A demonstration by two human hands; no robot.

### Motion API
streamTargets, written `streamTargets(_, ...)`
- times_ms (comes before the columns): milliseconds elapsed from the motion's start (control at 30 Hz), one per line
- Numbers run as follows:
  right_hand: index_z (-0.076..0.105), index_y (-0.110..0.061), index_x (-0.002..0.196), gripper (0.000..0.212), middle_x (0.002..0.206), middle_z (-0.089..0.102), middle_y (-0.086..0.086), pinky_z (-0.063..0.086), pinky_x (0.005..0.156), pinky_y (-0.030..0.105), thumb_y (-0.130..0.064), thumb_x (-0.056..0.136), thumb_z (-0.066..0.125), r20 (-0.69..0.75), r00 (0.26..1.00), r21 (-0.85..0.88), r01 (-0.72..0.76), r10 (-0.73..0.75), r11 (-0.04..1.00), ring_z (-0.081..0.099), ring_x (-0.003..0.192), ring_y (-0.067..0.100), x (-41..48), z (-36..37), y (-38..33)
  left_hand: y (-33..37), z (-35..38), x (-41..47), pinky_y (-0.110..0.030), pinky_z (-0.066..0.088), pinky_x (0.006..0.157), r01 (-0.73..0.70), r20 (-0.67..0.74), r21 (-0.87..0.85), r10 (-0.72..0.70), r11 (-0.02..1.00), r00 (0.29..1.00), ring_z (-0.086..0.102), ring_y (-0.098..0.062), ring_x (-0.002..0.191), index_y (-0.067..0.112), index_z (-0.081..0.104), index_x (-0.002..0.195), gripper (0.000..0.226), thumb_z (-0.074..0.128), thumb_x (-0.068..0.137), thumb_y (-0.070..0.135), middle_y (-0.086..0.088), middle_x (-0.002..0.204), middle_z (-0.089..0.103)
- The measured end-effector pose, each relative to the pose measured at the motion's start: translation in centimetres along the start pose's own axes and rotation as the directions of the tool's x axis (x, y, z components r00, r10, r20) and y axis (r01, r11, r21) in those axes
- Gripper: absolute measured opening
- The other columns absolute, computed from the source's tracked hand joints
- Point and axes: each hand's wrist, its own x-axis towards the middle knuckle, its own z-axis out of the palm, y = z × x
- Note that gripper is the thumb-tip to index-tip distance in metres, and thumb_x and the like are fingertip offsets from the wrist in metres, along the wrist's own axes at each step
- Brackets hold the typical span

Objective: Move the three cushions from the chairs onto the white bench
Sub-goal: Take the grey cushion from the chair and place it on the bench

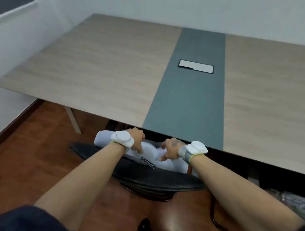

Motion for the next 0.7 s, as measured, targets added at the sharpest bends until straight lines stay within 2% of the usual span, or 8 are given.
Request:
streamTargets(100,0.057,-0.017,0.131,0.069,0.134,0.054,0.010,0.048,0.099,0.038,-0.052,0.075,0.078,0.048,0.999,-0.087,-0.007,0.011,0.996,0.054,0.122,0.030,1.1,1.3,-0.9,-1.6,1.4,0.3,-0.029,0.053,0.074,-0.009,0.062,0.061,0.005,0.998,0.998,0.066,-0.025,0.099,0.026,0.061,0.127,0.082,0.086,0.052,0.046,-0.003,0.119,0.064)
streamTargets(267,0.056,-0.017,0.129,0.071,0.132,0.056,0.009,0.052,0.092,0.037,-0.044,0.069,0.084,0.011,1.000,-0.156,-0.002,0.003,0.988,0.057,0.119,0.031,3.5,2.4,-1.4,-3.4,2.7,2.1,-0.037,0.055,0.085,-0.080,0.156,0.201,0.049,0.976,0.987,0.064,-0.029,0.105,0.026,0.054,0.133,0.089,0.090,0.052,0.037,-0.007,0.122,0.063)
streamTargets(333,0.056,-0.019,0.127,0.067,0.131,0.056,0.008,0.052,0.092,0.038,-0.042,0.070,0.083,0.012,1.000,-0.183,0.005,-0.003,0.983,0.057,0.119,0.030,4.4,2.3,-1.2,-3.8,3.1,3.0,-0.036,0.054,0.083,-0.110,0.149,0.221,0.078,0.969,0.986,0.065,-0.028,0.105,0.027,0.055,0.129,0.082,0.088,0.055,0.033,-0.006,0.120,0.064)
streamTargets(433,0.055,-0.020,0.127,0.053,0.129,0.057,0.007,0.052,0.092,0.040,-0.033,0.078,0.071,-0.016,1.000,-0.179,-0.002,-0.001,0.984,0.058,0.118,0.031,5.3,1.9,-0.9,-4.4,3.4,3.9,-0.034,0.052,0.077,-0.128,0.055,0.237,0.118,0.963,0.991,0.066,-0.025,0.099,0.028,0.058,0.116,0.062,0.082,0.059,0.035,-0.003,0.111,0.066)
streamTargets(533,0.053,-0.017,0.124,0.046,0.127,0.058,0.008,0.048,0.098,0.042,-0.035,0.082,0.060,-0.130,0.992,-0.096,-0.014,0.002,0.995,0.056,0.119,0.033,5.9,1.6,-0.3,-4.9,2.4,4.9,-0.040,0.046,0.088,-0.148,-0.064,0.212,0.165,0.966,0.984,0.061,-0.029,0.104,0.023,0.048,0.127,0.072,0.076,0.063,0.041,-0.005,0.112,0.065)
streamTargets(633,0.041,-0.022,0.138,0.059,0.143,0.049,0.005,0.032,0.110,0.046,-0.044,0.085,0.053,-0.234,0.972,-0.021,0.006,-0.011,1.000,0.045,0.130,0.031,6.2,1.8,0.4,-5.5,2.6,5.3,-0.044,0.034,0.101,-0.116,-0.214,0.243,0.170,0.963,0.962,0.051,-0.031,0.118,0.020,0.037,0.140,0.070,0.058,0.076,0.040,-0.006,0.124,0.060)
streamTargets(700,0.029,-0.024,0.148,0.078,0.153,0.037,0.001,0.020,0.117,0.053,-0.056,0.081,0.055,-0.235,0.970,-0.049,0.045,-0.055,0.998,0.033,0.140,0.028,6.4,2.2,0.6,-5.9,3.7,5.4,-0.046,0.027,0.107,-0.087,-0.266,0.282,0.165,0.955,0.950,0.041,-0.032,0.128,0.020,0.031,0.145,0.069,0.049,0.080,0.034,-0.007,0.133,0.053)
